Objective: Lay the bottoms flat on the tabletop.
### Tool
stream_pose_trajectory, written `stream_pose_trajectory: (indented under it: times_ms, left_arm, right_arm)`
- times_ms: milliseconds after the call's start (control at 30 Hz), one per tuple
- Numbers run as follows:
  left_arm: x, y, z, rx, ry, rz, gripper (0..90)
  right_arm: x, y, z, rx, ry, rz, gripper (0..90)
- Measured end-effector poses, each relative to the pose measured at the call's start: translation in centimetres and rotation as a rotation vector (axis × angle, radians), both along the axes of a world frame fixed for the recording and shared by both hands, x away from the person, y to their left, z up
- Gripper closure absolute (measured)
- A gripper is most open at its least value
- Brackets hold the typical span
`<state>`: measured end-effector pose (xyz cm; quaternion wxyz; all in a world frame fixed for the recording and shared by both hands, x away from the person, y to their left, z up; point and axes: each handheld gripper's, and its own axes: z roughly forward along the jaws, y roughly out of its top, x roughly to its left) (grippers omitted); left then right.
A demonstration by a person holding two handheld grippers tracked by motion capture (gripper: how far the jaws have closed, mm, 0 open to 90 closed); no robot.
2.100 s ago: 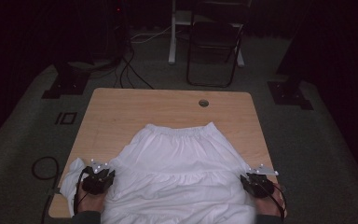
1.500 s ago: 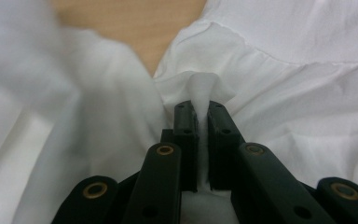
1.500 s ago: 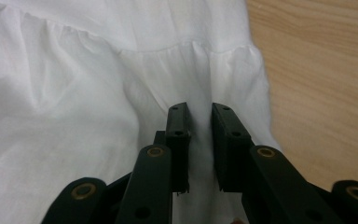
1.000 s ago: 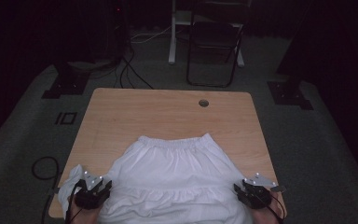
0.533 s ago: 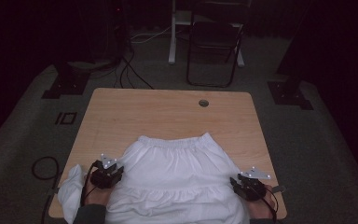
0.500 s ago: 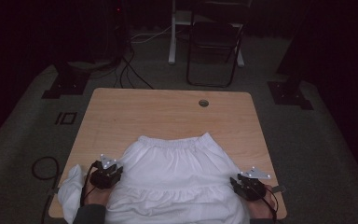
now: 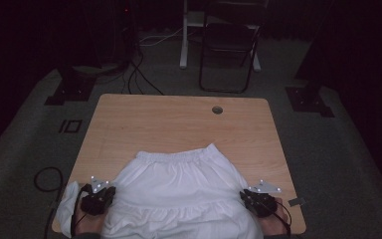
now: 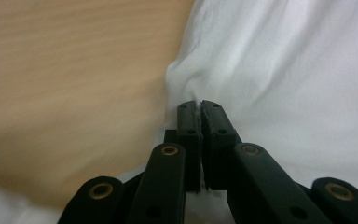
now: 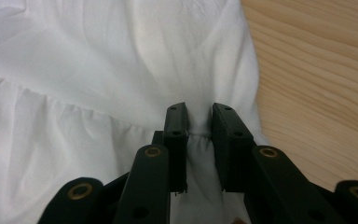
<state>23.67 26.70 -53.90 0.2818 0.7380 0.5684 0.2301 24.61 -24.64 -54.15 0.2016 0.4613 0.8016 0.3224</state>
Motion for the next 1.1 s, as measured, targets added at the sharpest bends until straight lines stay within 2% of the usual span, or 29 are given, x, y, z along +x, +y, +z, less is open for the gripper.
stream_pose_trajectory:
  times_ms: [133, 200, 300, 567, 800, 933, 1100]
  left_arm:
    - [-1.9, 1.0, 0.1, -0.001, 0.020, 0.059, 87.2]
    - [-2.6, 1.0, 0.2, 0.010, 0.026, 0.071, 87.6]
    - [-2.6, 0.6, 0.2, 0.036, 0.023, 0.067, 87.7]
    - [-0.9, -1.1, 0.2, 0.071, 0.008, 0.038, 87.6]
    - [0.3, -1.2, 0.1, 0.072, -0.008, 0.029, 87.7]
    - [1.1, -1.3, 0.0, 0.069, -0.016, 0.025, 88.4]
    - [2.9, -2.0, 0.0, 0.080, -0.025, 0.009, 88.6]
  right_arm:
    - [-0.2, 1.2, 0.0, -0.004, -0.005, 0.063, 76.7]
    - [-0.3, 1.7, 0.0, -0.010, -0.007, 0.085, 76.7]
    - [-0.1, 1.9, 0.0, -0.014, -0.009, 0.092, 76.9]
    - [0.3, 1.6, 0.0, -0.010, -0.010, 0.083, 77.8]
    - [0.5, 1.6, -0.1, -0.029, -0.018, 0.060, 78.8]
    - [1.0, 1.3, -0.1, -0.030, -0.019, 0.027, 79.8]
    - [1.6, 0.9, -0.1, -0.032, -0.026, -0.014, 80.2]
